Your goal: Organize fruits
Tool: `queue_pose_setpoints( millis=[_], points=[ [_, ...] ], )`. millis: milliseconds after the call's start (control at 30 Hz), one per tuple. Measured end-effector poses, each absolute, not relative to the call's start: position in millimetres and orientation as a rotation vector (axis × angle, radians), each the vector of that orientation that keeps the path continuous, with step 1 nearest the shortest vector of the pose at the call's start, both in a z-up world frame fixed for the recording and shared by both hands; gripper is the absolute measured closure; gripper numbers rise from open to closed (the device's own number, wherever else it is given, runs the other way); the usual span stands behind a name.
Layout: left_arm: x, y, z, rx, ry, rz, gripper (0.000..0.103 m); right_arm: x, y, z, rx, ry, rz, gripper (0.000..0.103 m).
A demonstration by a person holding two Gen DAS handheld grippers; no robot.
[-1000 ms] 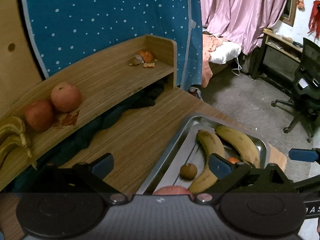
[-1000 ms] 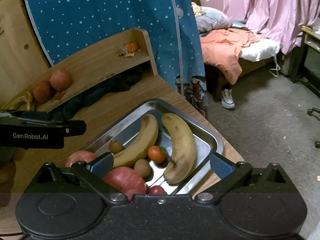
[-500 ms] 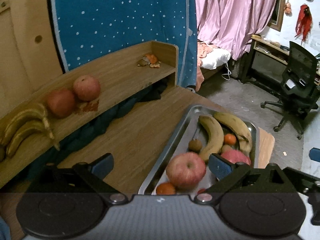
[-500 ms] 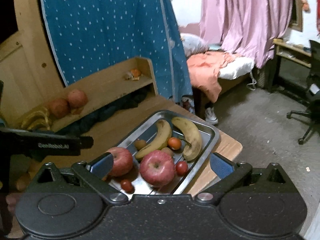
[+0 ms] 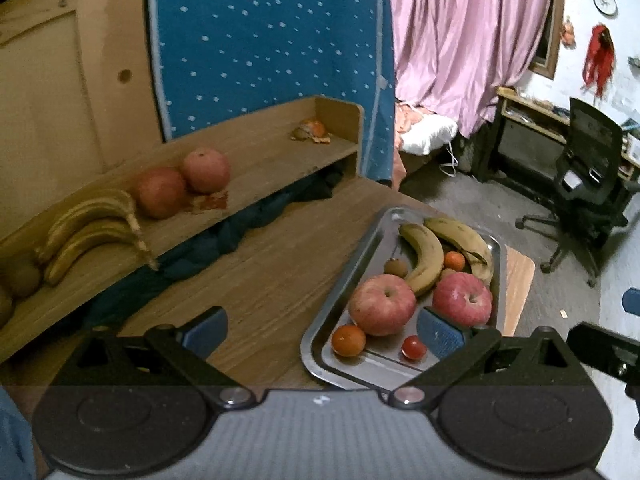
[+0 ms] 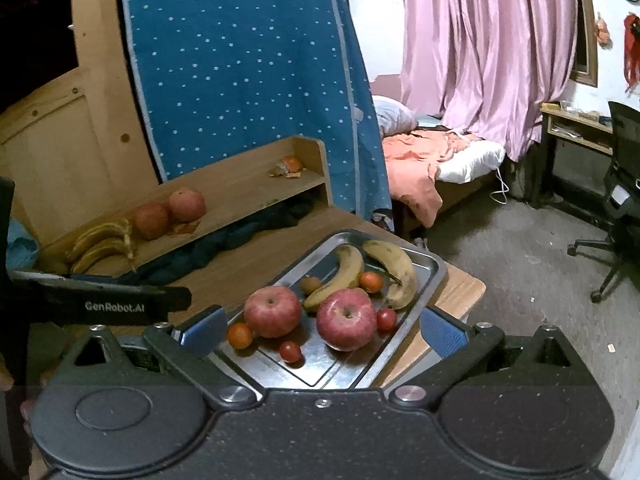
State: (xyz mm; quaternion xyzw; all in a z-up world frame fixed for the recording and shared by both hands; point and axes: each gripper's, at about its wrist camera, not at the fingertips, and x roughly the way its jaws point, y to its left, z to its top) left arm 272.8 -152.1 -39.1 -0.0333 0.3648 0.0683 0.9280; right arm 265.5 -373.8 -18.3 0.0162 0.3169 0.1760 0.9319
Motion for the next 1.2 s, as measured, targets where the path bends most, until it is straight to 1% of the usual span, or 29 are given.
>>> queue_pose_setpoints(
  millis=[200, 300, 767, 1200],
  points=[
    [258.8, -156.6, -34.4, -0.078, 0.742, 0.167, 0.0, 251.0, -379.8, -15.8, 0.016, 0.649, 0.387, 0.001],
    [253.8, -167.8, -34.5, -0.072, 0.762, 0.167, 0.0, 240.3, -392.8, -15.8, 0.036, 0.669, 0.37, 0.001],
    [200.7, -215.1, -26.9, -0.018, 0.752, 0.172, 0.0, 186.3, -438.4, -16.7, 0.084, 0.671, 0.348, 0.001],
    [155.6, -211.7, -13.2, 0.019, 0.736, 0.215, 0.0, 155.8, -429.8, -10.6, 0.115, 0.65, 0.394, 0.001]
  ],
)
